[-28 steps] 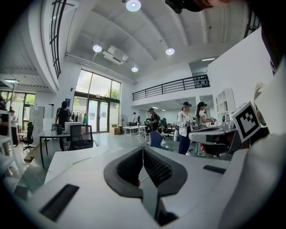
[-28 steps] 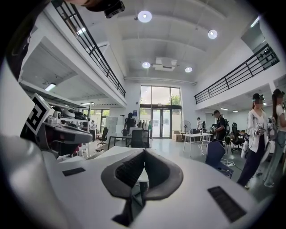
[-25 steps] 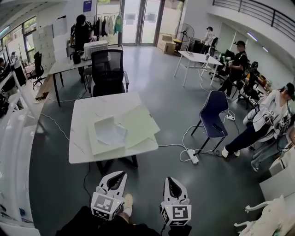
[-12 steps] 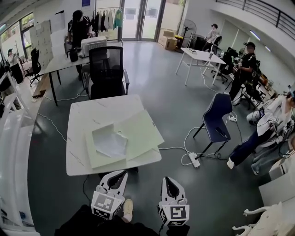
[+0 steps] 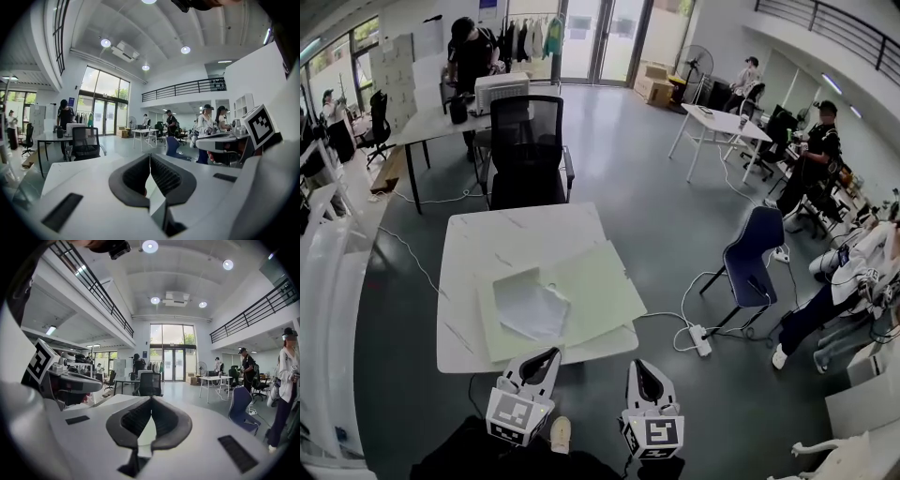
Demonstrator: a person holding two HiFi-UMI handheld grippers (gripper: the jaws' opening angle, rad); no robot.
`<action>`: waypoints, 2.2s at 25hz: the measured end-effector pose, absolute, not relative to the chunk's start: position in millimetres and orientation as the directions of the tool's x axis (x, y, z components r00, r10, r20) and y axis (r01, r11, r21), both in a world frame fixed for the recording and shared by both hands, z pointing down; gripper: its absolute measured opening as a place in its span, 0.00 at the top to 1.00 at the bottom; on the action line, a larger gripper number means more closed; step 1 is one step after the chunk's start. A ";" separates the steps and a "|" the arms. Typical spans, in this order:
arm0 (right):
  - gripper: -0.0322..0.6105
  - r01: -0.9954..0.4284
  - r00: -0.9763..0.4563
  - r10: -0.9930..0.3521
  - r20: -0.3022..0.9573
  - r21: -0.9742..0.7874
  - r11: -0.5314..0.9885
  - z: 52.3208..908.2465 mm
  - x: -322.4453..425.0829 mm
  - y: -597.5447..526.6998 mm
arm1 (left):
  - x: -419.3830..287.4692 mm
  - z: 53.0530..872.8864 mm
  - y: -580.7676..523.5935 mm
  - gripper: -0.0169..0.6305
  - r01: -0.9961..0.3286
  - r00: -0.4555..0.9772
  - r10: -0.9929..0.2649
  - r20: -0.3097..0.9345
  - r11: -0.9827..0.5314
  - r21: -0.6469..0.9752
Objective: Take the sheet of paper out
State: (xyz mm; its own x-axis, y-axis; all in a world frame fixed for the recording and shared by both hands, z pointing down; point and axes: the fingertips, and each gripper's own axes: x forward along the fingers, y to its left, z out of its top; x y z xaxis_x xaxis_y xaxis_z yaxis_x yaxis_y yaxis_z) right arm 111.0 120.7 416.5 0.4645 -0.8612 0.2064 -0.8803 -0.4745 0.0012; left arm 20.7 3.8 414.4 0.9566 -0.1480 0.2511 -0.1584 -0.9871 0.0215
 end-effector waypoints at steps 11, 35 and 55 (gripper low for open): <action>0.92 -0.916 0.394 -0.900 0.186 0.005 -0.400 411.4 122.1 46.1 | 22.0 414.2 -61.1 0.94 -0.234 0.947 -0.222 0.233 -0.972 0.023; 0.92 -0.997 -0.031 -0.936 0.350 -0.078 0.004 508.1 187.2 -165.4 | 34.0 500.4 -217.9 0.94 -0.641 0.731 -0.569 0.378 -0.762 0.093; 0.92 -0.980 -0.182 -0.825 0.535 -0.172 0.105 656.9 206.6 -226.8 | 46.5 628.1 -267.0 0.94 -0.746 0.612 -0.578 0.539 -0.649 0.150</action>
